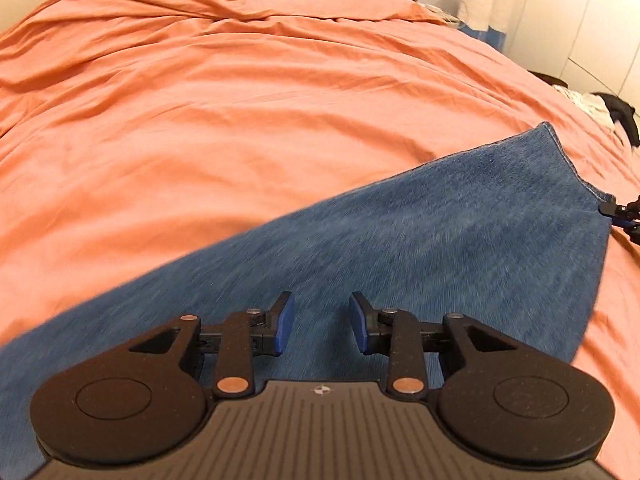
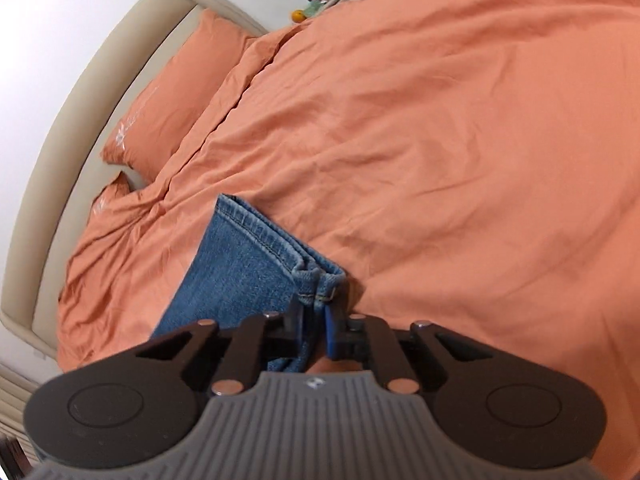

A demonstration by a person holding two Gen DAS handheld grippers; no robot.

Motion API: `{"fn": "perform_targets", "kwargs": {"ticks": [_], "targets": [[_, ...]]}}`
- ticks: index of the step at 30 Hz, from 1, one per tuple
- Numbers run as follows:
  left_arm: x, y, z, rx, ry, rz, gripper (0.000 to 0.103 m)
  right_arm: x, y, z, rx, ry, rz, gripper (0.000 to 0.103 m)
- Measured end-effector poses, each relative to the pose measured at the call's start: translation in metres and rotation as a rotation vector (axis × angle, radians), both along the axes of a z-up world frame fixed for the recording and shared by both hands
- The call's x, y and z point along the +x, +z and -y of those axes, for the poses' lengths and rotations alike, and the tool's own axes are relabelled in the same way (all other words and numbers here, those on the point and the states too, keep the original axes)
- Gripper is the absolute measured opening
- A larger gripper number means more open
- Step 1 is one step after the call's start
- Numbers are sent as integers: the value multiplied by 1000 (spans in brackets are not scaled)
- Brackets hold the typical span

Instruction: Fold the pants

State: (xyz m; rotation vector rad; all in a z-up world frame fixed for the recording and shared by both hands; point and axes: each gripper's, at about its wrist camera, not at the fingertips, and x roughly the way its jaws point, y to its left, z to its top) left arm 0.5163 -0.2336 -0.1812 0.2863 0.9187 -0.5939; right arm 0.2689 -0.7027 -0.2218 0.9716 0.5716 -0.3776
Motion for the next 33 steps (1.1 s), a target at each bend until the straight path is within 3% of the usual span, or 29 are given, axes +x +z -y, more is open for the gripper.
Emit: {"fn": "perform_targets", "kwargs": {"ticks": [9, 16, 21, 27, 31, 33], "targets": [[40, -32, 52, 63, 21, 31, 31, 6, -3, -6, -36, -15, -23, 3], [38, -23, 58, 73, 76, 51, 29, 12, 17, -11, -79, -19, -47, 3], [-7, -1, 37, 33, -6, 26, 28, 14, 63, -23, -156, 19, -4, 2], [-85, -19, 28, -16, -140, -60, 19, 25, 133, -55, -281, 68, 27, 2], [-111, -23, 22, -57, -124, -79, 8, 33, 181, -94, -374, 122, 51, 2], [-115, -15, 9, -112, -110, -120, 10, 37, 205, -118, -409, 153, 72, 2]]}}
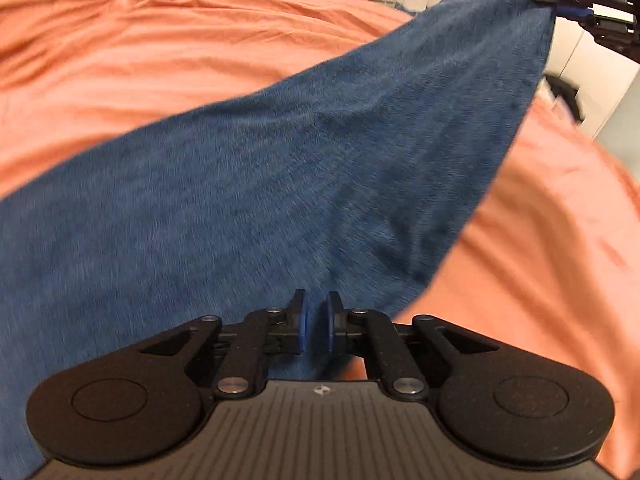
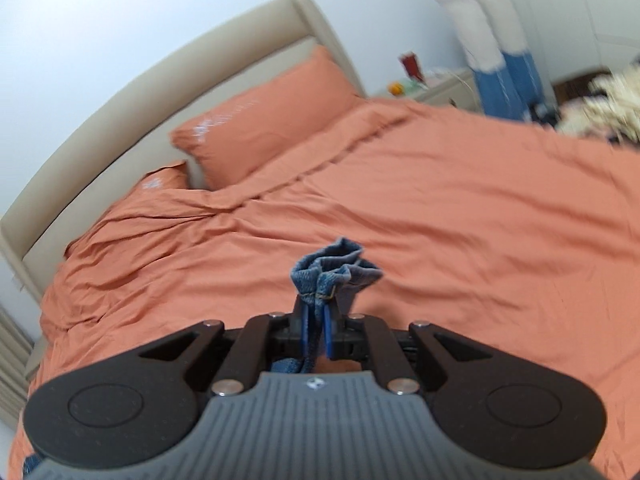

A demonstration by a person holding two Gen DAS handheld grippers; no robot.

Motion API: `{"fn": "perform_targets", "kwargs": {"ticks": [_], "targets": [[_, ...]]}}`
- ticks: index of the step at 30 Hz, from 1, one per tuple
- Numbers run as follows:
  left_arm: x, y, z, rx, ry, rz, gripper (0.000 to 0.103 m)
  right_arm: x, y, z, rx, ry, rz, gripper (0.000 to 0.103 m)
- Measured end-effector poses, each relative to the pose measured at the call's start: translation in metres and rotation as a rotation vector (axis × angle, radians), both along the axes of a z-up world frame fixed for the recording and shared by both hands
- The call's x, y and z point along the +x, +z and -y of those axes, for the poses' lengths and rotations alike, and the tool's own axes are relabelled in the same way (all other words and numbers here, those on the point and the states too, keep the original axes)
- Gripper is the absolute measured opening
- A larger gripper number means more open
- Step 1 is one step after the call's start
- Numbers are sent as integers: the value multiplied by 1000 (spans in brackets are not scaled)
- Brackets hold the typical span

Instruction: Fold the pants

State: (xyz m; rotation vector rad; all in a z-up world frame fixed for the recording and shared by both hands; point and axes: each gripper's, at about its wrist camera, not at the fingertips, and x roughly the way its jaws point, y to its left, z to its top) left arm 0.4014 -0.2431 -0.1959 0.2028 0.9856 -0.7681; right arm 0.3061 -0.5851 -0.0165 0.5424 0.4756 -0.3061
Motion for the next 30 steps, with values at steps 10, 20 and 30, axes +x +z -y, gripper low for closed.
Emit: {"fn": "perform_targets", "kwargs": {"ticks": [10, 20, 30], "targets": [[-40, 87, -130, -109, 125, 27, 12, 48, 80, -162, -75, 275, 104, 2], [-57, 133, -260, -71, 348, 46, 14, 81, -27, -324, -8, 522, -50, 2], [-45, 117, -310, -202, 467, -98, 52, 63, -150, -390, -40, 685, -374, 8]]}}
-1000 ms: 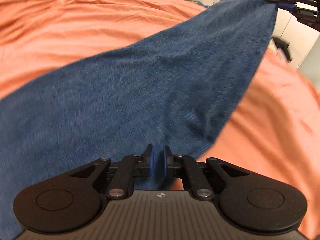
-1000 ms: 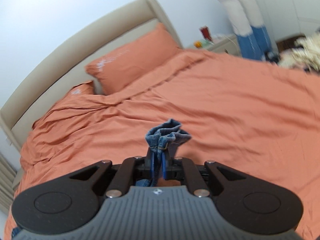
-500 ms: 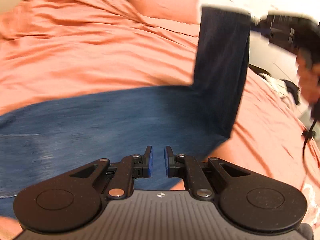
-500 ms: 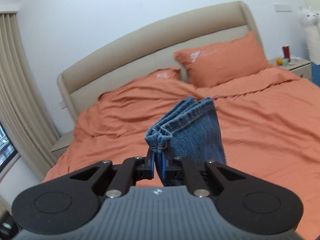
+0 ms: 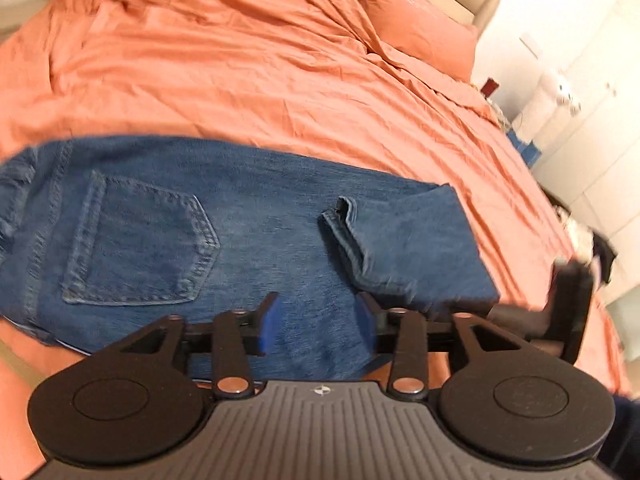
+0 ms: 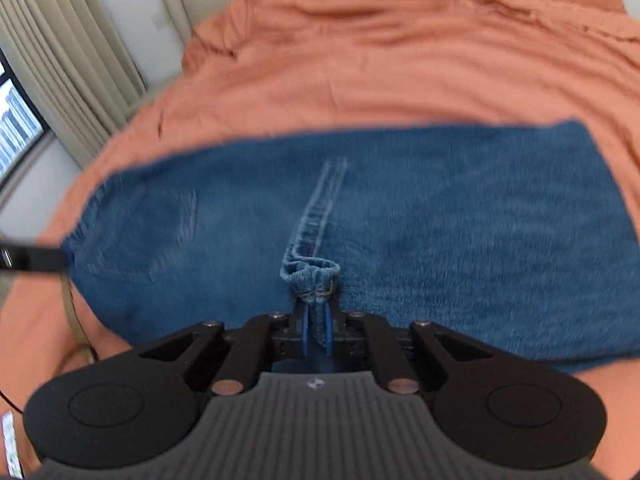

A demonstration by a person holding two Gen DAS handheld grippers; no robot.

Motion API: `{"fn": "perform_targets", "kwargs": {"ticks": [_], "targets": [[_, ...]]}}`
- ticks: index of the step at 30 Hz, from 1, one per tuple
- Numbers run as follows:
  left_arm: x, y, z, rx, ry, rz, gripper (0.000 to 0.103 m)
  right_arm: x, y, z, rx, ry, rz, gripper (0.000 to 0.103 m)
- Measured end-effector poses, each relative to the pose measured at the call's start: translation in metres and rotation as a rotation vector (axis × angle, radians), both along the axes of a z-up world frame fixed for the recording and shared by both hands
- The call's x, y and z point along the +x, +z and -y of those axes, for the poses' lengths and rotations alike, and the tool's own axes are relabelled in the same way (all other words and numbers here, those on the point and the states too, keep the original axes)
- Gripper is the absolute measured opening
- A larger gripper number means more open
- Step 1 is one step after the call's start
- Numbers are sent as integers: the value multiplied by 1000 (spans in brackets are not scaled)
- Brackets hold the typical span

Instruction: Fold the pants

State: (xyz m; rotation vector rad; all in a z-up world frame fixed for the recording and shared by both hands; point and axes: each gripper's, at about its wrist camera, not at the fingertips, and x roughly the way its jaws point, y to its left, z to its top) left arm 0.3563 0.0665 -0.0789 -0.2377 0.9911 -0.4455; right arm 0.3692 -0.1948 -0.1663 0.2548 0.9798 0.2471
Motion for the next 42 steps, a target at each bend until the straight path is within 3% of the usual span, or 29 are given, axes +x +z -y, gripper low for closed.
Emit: {"fn": "perform_targets", "kwargs": {"ticks": [2, 4, 7, 11, 15, 16, 17, 18, 20, 22, 24, 27, 29, 33, 38, 42], "targets": [[11, -13, 2, -61, 13, -35, 54, 8, 1, 4, 2, 6, -24, 9], [21, -26, 11, -113, 18, -66, 60, 9, 7, 9, 49, 22, -48, 31], [36, -45, 25, -153, 36, -84, 64, 5, 30, 17, 21, 36, 1, 45], [64, -76, 41, -224, 100, -134, 66, 10, 45, 50, -95, -38, 41, 47], [87, -110, 55, -254, 131, -184, 65, 11, 43, 102, -137, -139, 48, 47], [92, -117, 59, -243, 136, -191, 63, 10, 41, 116, -142, -162, 48, 46], [95, -122, 63, -239, 139, -193, 51, 9, 38, 129, -149, -183, 51, 46], [97, -125, 65, -236, 134, -187, 31, 7, 36, 141, -161, -203, 50, 46], [95, -120, 72, -220, 98, -129, 10, 4, 31, 164, -185, -237, 47, 43], [85, -98, 85, -156, 36, 2, 9, 3, 27, 183, -206, -255, 47, 27], [74, -69, 98, -109, -53, 114, 9, 2, 26, 198, -218, -273, 62, 18], [60, -31, 112, -14, -161, 292, 9, 9, 26, 213, -207, -282, 103, 13], [61, -25, 115, 44, -184, 335, 9, 22, 28, 213, -196, -276, 126, 10], [77, -53, 113, 157, -168, 306, 9, 50, 21, 205, -198, -268, 140, 7], [90, -105, 102, 127, -106, 177, 10, 103, 3, 197, -202, -271, 148, 2], [92, -122, 91, 97, -103, 138, 11, 139, -16, 194, -235, -276, 120, 2]]}}
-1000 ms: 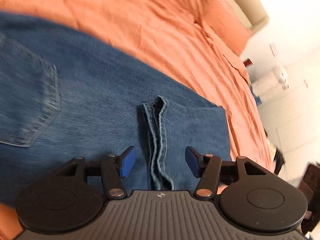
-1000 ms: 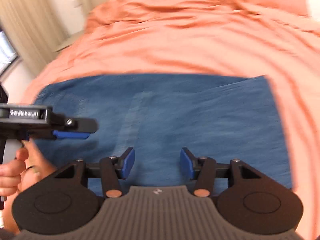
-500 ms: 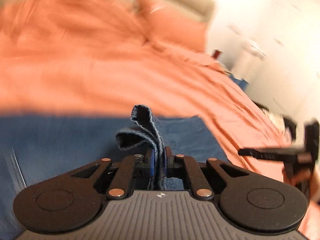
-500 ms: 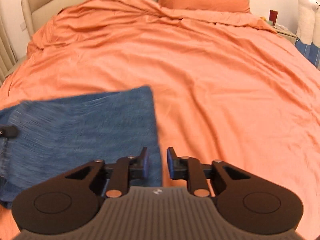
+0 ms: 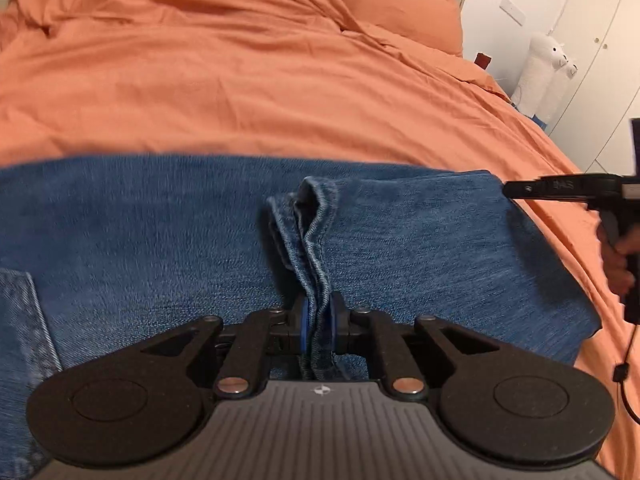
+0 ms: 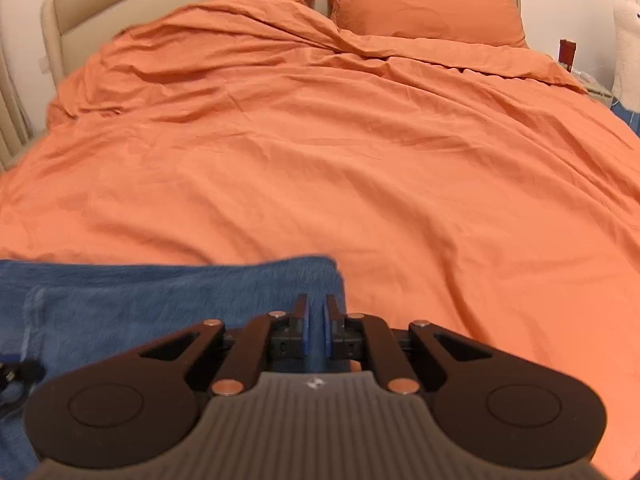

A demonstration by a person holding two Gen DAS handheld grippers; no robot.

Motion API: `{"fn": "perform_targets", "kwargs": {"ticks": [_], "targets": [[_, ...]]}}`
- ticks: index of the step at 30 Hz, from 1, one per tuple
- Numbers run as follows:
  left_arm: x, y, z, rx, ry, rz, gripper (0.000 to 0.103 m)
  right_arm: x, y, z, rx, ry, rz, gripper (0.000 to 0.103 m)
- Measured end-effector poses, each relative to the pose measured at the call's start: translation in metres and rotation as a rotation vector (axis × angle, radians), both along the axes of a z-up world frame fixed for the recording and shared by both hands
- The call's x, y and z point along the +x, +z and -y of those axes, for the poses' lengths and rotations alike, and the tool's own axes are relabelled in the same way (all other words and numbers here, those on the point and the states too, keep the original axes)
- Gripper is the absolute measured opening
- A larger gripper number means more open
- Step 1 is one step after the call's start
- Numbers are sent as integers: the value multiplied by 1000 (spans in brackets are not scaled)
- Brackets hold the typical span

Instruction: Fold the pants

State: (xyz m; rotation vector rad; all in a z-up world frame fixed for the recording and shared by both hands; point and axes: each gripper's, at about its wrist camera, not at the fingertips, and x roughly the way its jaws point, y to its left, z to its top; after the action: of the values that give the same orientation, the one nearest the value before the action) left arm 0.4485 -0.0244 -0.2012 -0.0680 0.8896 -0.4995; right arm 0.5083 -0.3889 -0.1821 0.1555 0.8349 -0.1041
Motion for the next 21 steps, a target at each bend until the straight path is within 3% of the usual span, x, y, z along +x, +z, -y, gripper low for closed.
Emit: {"fn": "perform_targets", "kwargs": {"ticks": [5, 9, 13, 21], "targets": [[1, -1, -9, -17, 1, -33, 15, 17, -25, -5, -20, 3, -72, 0], [1, 8, -9, -42, 82, -74, 27, 7, -16, -11, -50, 4, -69, 0], [-26, 27, -8, 43, 143, -20, 39, -33, 10, -14, -18, 45, -14, 5], [-101, 65, -9, 162, 229, 64, 39, -141, 25, -34, -31, 177, -28, 6]]}}
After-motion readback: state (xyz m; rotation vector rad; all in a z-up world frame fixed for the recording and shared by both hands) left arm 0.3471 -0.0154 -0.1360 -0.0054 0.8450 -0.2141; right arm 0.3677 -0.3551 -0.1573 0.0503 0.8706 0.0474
